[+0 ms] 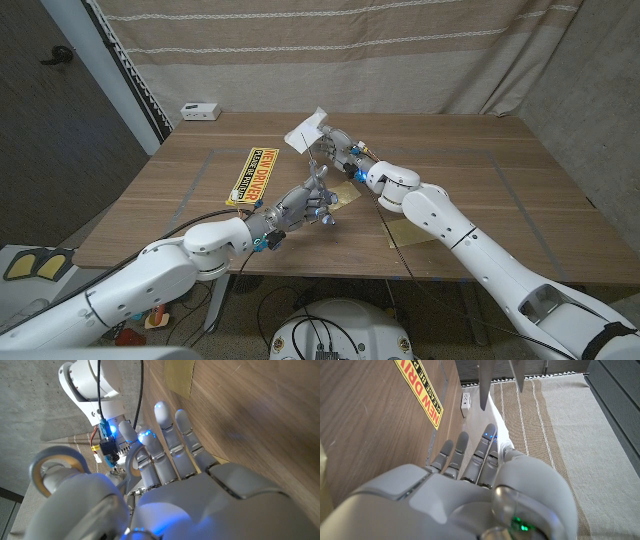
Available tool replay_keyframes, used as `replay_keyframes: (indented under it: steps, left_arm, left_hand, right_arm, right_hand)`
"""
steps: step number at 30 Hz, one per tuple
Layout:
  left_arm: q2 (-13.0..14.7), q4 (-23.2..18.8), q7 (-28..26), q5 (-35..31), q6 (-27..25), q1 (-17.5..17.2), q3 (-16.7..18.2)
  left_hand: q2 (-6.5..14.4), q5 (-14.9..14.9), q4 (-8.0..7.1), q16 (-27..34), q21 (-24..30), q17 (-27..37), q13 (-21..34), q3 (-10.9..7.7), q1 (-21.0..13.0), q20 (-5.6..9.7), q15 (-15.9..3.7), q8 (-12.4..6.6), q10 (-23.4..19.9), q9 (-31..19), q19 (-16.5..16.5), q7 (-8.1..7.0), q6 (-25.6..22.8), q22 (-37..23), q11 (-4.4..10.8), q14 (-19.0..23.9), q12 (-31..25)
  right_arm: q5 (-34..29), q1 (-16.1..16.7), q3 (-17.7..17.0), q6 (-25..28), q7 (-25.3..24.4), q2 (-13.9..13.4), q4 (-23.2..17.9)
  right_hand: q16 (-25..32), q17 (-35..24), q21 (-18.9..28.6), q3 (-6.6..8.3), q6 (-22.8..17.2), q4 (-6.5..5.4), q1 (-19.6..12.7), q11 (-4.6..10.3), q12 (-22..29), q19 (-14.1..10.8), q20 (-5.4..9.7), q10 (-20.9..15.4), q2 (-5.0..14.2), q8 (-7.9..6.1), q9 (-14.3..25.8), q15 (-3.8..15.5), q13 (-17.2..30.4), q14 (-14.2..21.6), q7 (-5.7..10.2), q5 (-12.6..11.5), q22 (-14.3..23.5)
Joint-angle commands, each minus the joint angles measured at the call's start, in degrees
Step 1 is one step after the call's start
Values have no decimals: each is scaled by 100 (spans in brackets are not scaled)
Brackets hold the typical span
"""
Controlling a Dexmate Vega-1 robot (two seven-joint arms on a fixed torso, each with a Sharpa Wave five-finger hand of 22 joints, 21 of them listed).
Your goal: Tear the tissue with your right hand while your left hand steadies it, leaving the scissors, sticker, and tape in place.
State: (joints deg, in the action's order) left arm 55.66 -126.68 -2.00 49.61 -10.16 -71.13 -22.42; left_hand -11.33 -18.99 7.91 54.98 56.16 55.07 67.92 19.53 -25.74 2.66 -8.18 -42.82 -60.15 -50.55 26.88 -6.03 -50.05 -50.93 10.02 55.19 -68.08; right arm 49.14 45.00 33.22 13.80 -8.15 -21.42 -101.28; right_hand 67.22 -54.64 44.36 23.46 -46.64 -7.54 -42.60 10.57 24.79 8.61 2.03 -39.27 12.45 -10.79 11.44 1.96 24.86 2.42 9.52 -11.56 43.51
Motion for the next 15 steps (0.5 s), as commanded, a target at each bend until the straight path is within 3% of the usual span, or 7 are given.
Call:
replay_keyframes:
  steps: [1,15]
  left_arm:
    - [-197,73,-148,-71,256,-132,-5]
    - [-382,242,-68,-116,386,-85,-104]
  left_hand:
    - [22,-29,69,35,42,-11,5,90,-6,223,-341,-30,-1,-34,-6,483,-505,-7,19,16,-20]
    - [22,-36,66,63,82,7,58,91,0,222,-356,-21,29,-30,-24,492,-503,24,31,29,-72]
  right_arm:
    - [4,198,-76,-162,-213,-25,-131]
    - [-23,261,-68,-204,-396,-5,-180]
  right_hand:
    - [35,9,12,64,-11,-7,50,11,-4,60,134,12,6,-20,21,1010,18,-56,33,-1,-4]
    - [103,54,26,79,9,-22,66,58,-25,70,133,22,4,-14,19,1015,28,-45,48,-3,-42]
